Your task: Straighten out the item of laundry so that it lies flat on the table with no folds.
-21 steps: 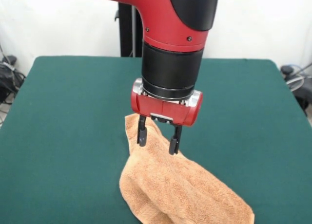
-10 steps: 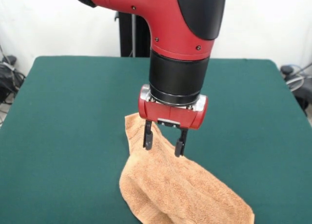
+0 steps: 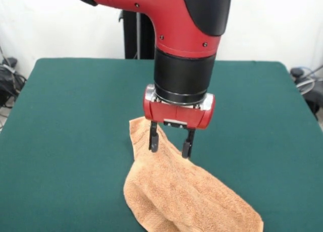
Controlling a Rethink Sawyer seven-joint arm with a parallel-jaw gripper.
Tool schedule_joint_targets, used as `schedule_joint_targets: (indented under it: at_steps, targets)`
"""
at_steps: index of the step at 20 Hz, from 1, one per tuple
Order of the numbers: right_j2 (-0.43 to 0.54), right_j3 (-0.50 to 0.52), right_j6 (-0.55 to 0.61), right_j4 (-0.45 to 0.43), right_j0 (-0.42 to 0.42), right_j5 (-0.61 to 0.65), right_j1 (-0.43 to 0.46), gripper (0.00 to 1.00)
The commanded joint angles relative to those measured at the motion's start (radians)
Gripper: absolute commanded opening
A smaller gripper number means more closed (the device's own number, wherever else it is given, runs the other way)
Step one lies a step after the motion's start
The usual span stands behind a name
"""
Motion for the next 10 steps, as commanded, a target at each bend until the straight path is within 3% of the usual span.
schedule_joint_targets:
  at_steps: [1,10]
  targets:
    - [0.113,0.170,-0.055,-0.064,-0.032,0.009,-0.077,1.00]
    - [0.129,0.273,-0.021,-0.110,-0.041,-0.054,-0.121,1.00]
